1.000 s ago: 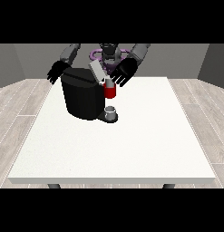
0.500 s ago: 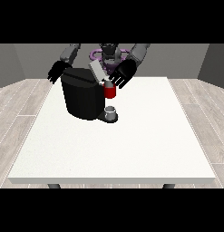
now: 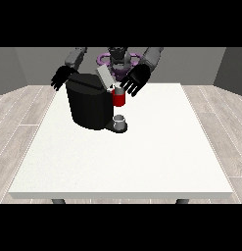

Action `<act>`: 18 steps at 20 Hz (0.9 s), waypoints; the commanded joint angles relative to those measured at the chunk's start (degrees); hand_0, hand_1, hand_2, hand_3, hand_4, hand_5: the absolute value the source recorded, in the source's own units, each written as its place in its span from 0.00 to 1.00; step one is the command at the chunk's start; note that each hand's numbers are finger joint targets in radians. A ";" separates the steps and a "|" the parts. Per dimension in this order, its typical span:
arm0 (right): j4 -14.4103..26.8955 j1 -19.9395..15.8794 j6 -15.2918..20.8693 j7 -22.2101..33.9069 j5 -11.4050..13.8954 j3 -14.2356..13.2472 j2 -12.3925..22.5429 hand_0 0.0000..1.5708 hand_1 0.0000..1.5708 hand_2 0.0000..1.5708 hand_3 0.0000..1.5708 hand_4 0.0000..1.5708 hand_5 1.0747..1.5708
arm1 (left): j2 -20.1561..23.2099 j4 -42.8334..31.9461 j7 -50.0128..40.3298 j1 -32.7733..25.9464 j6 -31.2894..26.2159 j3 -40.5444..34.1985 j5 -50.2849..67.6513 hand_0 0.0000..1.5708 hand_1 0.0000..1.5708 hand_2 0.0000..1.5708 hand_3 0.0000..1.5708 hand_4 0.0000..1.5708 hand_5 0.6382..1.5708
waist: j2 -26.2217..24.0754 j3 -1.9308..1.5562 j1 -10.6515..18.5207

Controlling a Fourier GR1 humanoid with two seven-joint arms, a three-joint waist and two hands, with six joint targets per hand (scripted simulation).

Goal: Insert the coffee pod into the coffee machine and close the lid

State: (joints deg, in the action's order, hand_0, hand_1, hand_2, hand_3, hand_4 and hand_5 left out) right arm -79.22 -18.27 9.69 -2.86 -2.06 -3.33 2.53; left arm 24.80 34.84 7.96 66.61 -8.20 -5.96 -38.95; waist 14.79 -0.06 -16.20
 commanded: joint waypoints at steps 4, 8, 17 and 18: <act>1.55 1.12 -3.65 -1.79 -2.96 -2.93 2.85 0.00 0.00 0.00 0.00 0.27 1.00 | -0.26 0.67 1.37 -2.09 0.73 0.99 -1.44 0.68 0.68 0.71 0.61 0.23 1.00 | -0.66 0.04 0.73; 2.25 -1.64 -1.22 -3.52 -1.02 -1.55 0.94 0.00 0.00 0.00 0.00 0.29 1.00 | 1.02 0.58 2.27 0.80 -1.59 2.63 -3.18 0.36 0.36 0.52 0.41 0.15 1.00 | 2.55 0.04 0.72; 2.30 -1.82 -0.91 0.17 -1.49 -2.35 1.92 0.00 0.00 0.00 0.00 0.28 1.00 | 1.41 -0.18 1.13 0.60 -3.59 3.02 -4.73 0.00 0.00 0.00 0.00 0.00 1.00 | -0.54 0.05 0.69; 5.49 3.11 0.75 -6.00 -0.97 -1.96 -1.50 0.00 0.00 0.00 0.00 0.24 1.00 | 1.48 1.13 1.78 -0.24 -5.66 3.35 -4.20 0.00 0.00 0.00 0.00 0.00 1.00 | -2.43 0.02 2.98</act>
State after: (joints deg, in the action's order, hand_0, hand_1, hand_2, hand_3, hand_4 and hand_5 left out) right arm -76.59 -17.84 9.56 -5.21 -2.63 -4.52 2.73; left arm 26.33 34.98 10.08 66.46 -11.69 -3.10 -42.95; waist 14.33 -0.02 -15.00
